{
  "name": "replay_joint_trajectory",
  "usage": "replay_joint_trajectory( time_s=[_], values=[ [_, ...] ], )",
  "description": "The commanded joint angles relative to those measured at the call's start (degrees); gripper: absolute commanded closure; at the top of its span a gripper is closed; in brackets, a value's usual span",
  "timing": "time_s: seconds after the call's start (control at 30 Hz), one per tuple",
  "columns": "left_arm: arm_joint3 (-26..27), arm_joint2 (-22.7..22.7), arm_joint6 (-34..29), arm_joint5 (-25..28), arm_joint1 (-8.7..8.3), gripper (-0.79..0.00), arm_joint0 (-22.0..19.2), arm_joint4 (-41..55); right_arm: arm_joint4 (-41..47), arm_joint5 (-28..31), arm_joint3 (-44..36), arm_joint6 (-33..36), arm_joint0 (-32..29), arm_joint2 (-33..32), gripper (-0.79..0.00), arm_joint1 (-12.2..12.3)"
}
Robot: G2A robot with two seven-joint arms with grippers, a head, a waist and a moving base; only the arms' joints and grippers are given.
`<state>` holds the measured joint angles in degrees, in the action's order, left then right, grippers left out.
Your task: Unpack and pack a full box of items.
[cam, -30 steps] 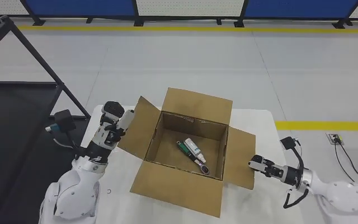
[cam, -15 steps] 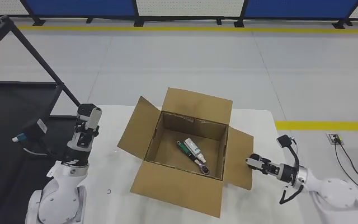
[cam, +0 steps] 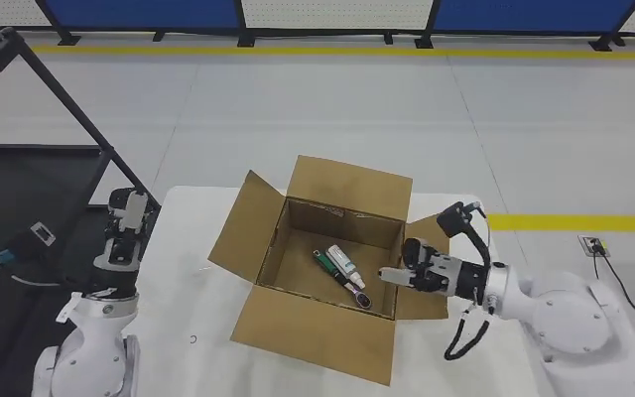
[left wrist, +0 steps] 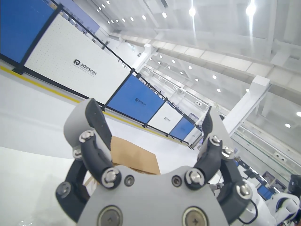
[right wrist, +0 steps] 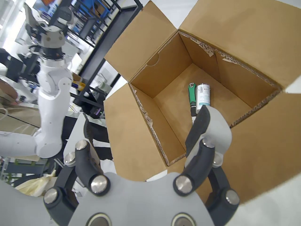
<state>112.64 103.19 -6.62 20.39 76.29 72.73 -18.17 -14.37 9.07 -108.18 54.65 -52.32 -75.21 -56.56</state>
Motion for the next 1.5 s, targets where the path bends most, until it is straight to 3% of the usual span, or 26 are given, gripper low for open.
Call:
replay_joint_trajectory(
  time_s=[0.0, 0.17, 0.23, 0.57, 0.67, 0.73, 1.07, 1.17, 1.27, 1.3, 1.47],
  values=[
    [0.05, 2.87, 1.46, 0.41, -0.15, -0.785, 1.75, 0.65, -6.59, -2.70, 1.00, 0.53, 5.93, 7.10, -0.785, -0.84],
    [0.10, 7.49, 3.08, 2.01, -0.35, -0.785, 5.28, 4.66, -14.97, -7.97, 8.42, 2.34, 17.67, 19.60, -0.785, -3.52],
    [0.12, 8.12, 2.25, 2.57, -0.45, -0.785, 6.12, 5.61, -10.77, -8.33, 11.67, 4.03, 20.62, 22.61, -0.785, -4.70],
    [0.12, 8.12, 2.25, 2.57, -0.45, -0.785, 6.12, 5.61, -10.77, -8.33, 11.67, 4.03, 20.62, 22.61, -0.785, -4.70],
    [0.38, 6.14, 1.49, 1.65, -0.50, -0.785, 5.62, 3.91, -13.20, -6.74, 11.88, 5.24, 21.25, 25.67, -0.785, -5.22],
    [0.27, 5.28, 1.60, 1.10, -0.55, -0.785, 4.85, 3.04, -13.71, -10.25, 14.46, 5.07, 24.06, 28.76, -0.785, -6.52],
    [-0.65, 3.30, 2.48, 0.57, -0.75, -0.785, 3.92, 1.97, -14.64, -14.81, 36.75, 7.03, 39.11, 45.23, -0.785, -15.50],
    [-0.53, 3.63, 2.33, 0.77, -0.87, -0.785, 4.34, 2.38, -14.38, -15.86, 43.28, 7.02, 41.58, 48.81, -0.582, -18.64],
    [-0.42, 4.13, 2.27, 1.17, -1.00, -0.785, 4.62, 2.64, -13.62, -15.59, 49.43, 7.34, 43.28, 51.33, -0.545, -21.48],
    [-0.41, 4.31, 2.24, 1.29, -1.04, -0.785, 4.70, 2.81, -13.43, -15.24, 51.33, 7.66, 43.72, 52.04, -0.388, -22.34],
    [-0.25, 4.76, 2.22, 1.46, -1.22, -0.785, 4.83, 3.47, -12.26, -14.20, 59.83, 8.09, 45.32, 54.09, -0.357, -26.11]
  ],
)
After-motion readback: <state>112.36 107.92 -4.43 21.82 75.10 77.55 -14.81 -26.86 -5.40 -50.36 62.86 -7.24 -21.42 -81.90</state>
